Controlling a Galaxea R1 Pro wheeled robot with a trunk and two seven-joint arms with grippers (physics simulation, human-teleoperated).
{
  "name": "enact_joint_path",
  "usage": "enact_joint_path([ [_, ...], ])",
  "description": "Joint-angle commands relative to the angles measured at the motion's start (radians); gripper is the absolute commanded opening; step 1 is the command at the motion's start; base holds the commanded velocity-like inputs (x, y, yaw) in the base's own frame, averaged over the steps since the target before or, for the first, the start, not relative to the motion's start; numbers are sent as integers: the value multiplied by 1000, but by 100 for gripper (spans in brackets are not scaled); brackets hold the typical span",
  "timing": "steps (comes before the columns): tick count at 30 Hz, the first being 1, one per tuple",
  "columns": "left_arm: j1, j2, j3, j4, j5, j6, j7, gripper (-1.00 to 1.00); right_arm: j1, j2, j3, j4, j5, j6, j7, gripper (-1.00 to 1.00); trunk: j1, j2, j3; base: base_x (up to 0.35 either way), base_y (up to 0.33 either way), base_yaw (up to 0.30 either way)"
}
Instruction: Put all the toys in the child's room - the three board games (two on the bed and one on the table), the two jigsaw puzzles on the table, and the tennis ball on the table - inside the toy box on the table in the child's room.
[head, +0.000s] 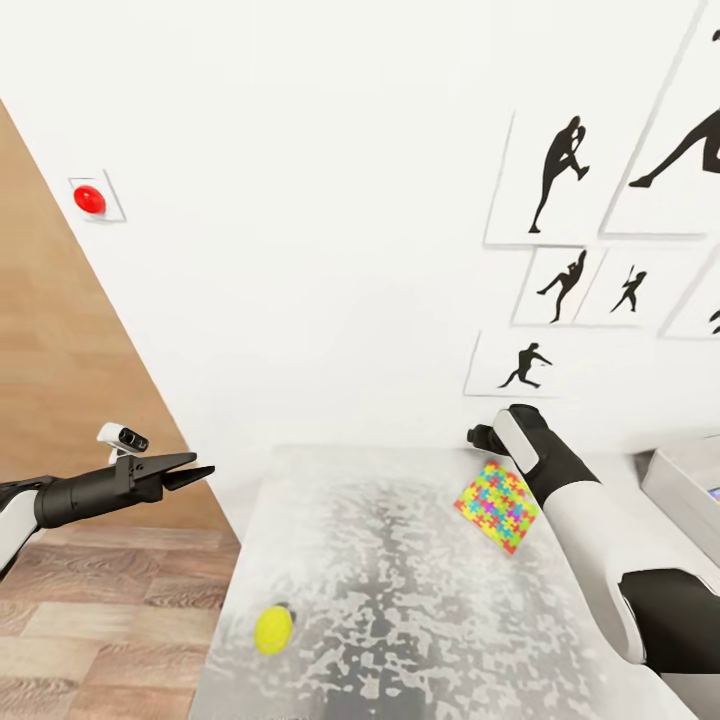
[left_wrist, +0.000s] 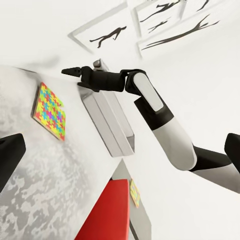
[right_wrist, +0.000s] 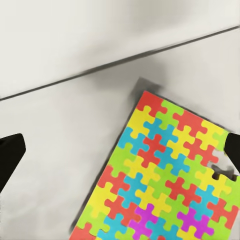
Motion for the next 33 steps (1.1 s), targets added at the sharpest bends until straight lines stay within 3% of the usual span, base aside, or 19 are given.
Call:
enact_joint_path([
  [1,-1,1,-2,1,3,4,-2,100,-1,-2,7,-1,-11,2,-10,100,1,-2,-4,0,0,75],
  [11,-1,1,-2,1,3,4,-2,100,-2,-8,10,-6,-7,2,-17,100,1,-2,-20,0,0,75],
  [13,-1,1,-2,1,3,4,-2,100,-2,-16,10,-8,-7,3,-20,100,1,-2,-23,0,0,75],
  [21,-1,2,5,1,2,4,-2,100,1,-87,8,-11,-12,12,-60,100,1,-2,-34,0,0,57],
  [26,-1,2,20,1,3,4,-2,100,5,-102,8,-12,-16,8,-62,100,1,-2,-35,0,-9,8],
  [33,-1,2,24,2,3,4,-2,100,7,-103,8,-12,-17,4,-64,100,1,-2,-35,0,-114,-48],
])
